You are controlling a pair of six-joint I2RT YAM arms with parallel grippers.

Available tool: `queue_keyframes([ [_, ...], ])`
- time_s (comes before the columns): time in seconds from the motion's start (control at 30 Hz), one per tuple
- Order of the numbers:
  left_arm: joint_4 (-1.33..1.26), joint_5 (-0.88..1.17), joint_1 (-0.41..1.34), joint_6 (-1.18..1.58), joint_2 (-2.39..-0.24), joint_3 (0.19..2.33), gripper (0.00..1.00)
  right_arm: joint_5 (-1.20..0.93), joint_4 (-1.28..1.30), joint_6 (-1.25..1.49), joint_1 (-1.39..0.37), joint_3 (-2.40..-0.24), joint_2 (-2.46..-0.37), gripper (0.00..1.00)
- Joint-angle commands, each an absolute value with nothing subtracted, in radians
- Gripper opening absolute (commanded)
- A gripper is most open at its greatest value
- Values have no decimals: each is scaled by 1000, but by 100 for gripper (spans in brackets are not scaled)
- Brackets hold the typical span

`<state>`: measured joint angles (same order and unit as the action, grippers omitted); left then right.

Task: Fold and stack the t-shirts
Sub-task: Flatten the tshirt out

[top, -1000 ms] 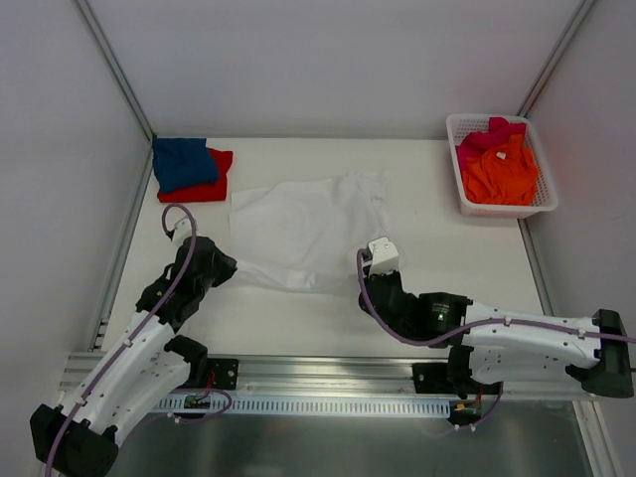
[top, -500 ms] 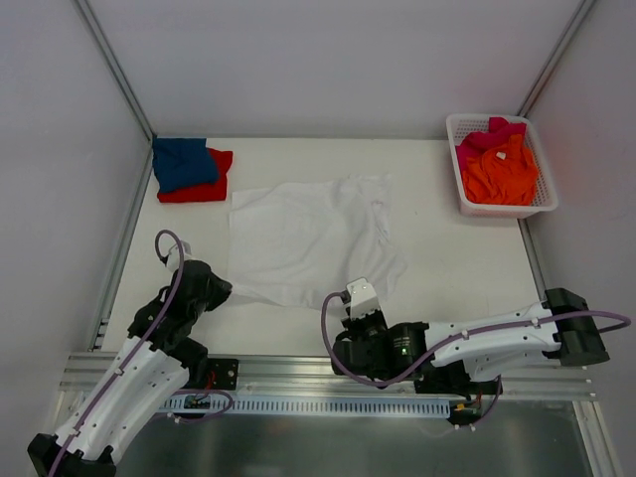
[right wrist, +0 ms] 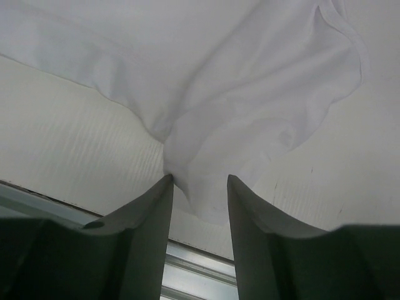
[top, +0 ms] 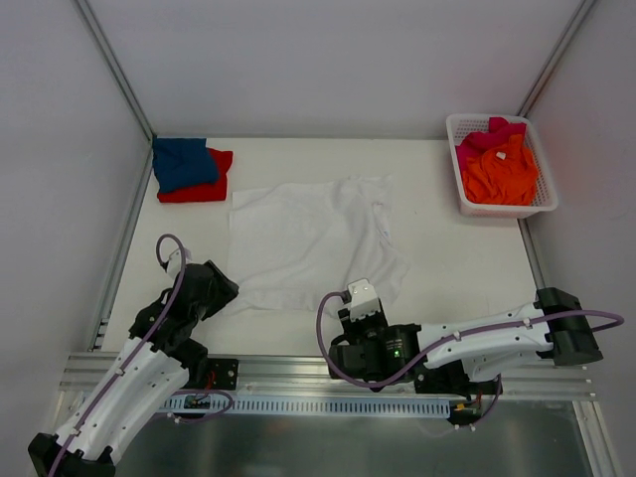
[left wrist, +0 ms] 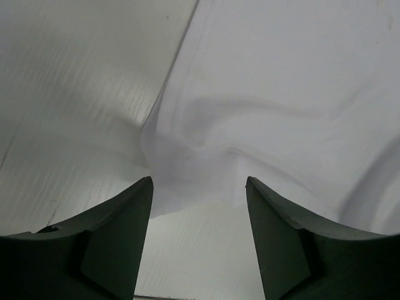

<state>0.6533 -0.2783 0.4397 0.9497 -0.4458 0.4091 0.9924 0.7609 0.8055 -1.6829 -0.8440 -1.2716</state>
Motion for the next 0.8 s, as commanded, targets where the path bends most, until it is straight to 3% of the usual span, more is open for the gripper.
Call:
queue_keyframes([
  [0.0,669,-321,449,930,-463,459,62,1052,824,836,-1689,-896,-1241,45],
  [0.43,663,-383,469,879,-560,619,64,1135,848,637,-1560,-930,-1054,47],
  [0.53,647,-417,472,853,-652,669,66,1085,735,464,-1442,-917,-1006,48],
  [0.77,418,-451,468,755,-839,709,73,702,405,206,-1021,-850,-960,47],
])
